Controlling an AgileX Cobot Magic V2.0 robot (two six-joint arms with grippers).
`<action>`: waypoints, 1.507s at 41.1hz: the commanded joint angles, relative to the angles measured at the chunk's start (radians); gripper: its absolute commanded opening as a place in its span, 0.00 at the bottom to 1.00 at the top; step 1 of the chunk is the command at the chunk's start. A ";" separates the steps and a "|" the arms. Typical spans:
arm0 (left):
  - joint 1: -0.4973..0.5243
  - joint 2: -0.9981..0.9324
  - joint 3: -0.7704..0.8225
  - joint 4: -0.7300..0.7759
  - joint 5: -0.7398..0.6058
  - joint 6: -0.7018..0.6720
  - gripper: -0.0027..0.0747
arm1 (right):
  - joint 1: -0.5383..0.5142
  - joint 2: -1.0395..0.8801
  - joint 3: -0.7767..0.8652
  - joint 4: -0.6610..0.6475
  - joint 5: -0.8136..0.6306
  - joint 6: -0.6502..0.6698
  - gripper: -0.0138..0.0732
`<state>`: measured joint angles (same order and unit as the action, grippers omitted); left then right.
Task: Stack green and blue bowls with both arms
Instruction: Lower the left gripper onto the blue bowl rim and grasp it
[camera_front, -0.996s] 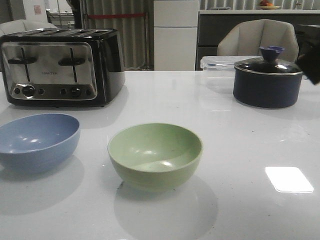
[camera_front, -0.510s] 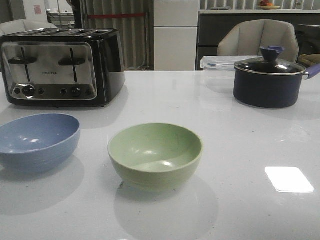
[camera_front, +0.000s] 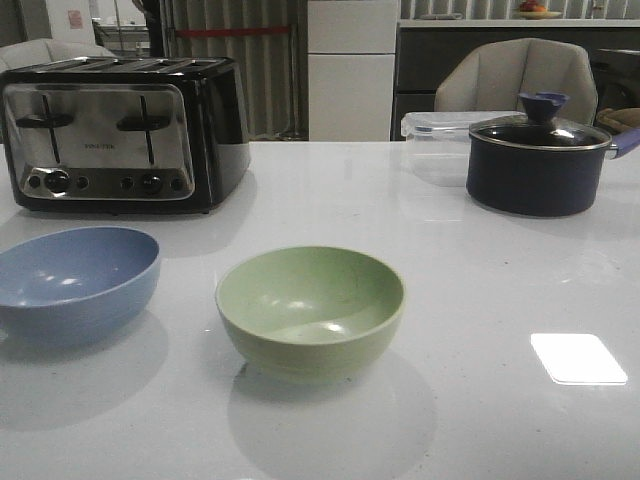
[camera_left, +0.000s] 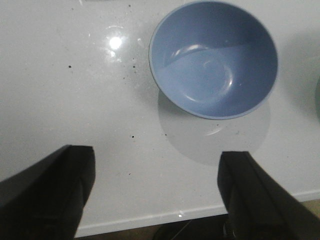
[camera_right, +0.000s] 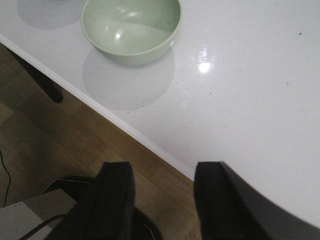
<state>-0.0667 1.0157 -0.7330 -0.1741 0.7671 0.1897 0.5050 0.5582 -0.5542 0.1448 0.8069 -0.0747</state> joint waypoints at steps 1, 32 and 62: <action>-0.007 0.085 -0.059 -0.017 -0.091 0.002 0.76 | -0.006 0.000 -0.026 0.002 -0.053 0.001 0.63; -0.007 0.712 -0.345 -0.078 -0.184 -0.001 0.65 | -0.006 0.000 -0.026 0.002 -0.053 0.001 0.63; -0.008 0.697 -0.405 -0.141 -0.025 0.021 0.16 | -0.006 0.000 -0.026 0.002 -0.053 0.001 0.63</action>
<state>-0.0701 1.7738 -1.0926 -0.2976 0.6969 0.1942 0.5050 0.5582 -0.5542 0.1448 0.8133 -0.0729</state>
